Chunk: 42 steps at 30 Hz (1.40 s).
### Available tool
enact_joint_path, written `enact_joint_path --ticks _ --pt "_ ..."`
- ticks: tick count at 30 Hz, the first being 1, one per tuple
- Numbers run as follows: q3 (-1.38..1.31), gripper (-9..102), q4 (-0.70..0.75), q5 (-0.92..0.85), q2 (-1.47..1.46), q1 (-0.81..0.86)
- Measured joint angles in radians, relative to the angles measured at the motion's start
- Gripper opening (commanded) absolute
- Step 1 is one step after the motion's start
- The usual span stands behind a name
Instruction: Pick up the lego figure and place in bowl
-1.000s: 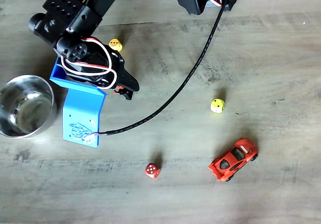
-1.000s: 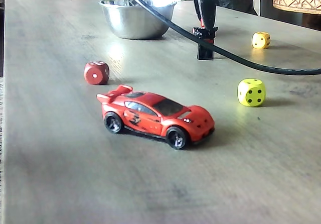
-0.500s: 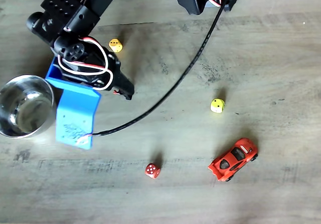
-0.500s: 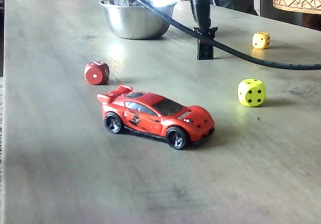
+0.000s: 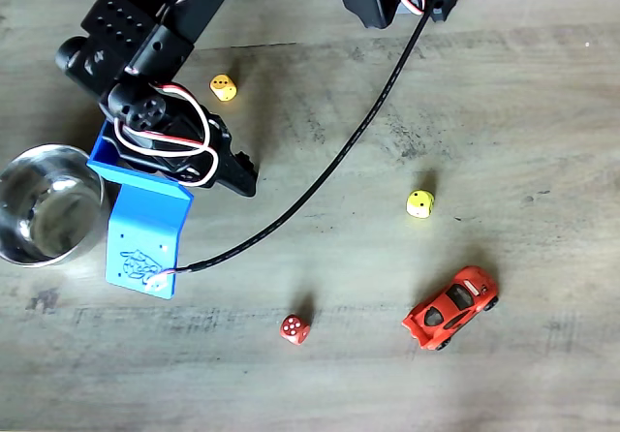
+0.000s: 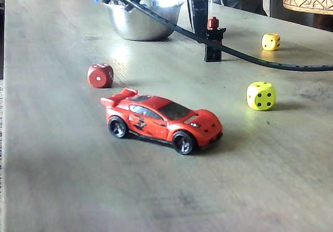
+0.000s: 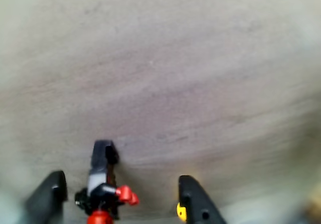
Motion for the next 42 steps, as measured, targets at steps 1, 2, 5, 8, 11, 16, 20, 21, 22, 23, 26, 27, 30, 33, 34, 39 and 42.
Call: enact_joint_path --ticks 1,2,5,8,11,16,20,21,22,23,26,27,30,33,34,39,42 --pt "0.0 26 0.0 0.0 0.0 0.0" --pt "0.0 26 0.0 0.0 -0.003 0.0" --pt "0.014 26 0.0 0.0 -0.012 0.0" --pt "0.026 26 0.0 0.0 -0.012 0.0" --pt "0.032 26 0.0 0.0 -0.012 0.0" --pt "0.032 26 0.0 0.0 -0.012 0.0" --pt "0.057 26 -0.003 0.0 -0.012 -0.014" --pt "0.069 26 -0.003 0.0 -0.012 -0.015" --pt "0.08 26 -0.002 0.0 -0.012 -0.015" --pt "0.084 26 0.0 0.0 -0.012 -0.015" --pt "0.087 26 0.002 0.0 -0.012 -0.017" --pt "0.087 26 0.002 0.0 -0.012 -0.017" --pt "0.087 26 0.002 0.0 -0.012 -0.017" --pt "0.087 26 0.002 0.0 -0.012 -0.017" --pt "0.087 26 0.002 0.0 -0.012 -0.017" --pt "0.087 26 0.002 0.0 -0.012 -0.017" --pt "0.087 26 0.002 0.0 -0.012 -0.017"
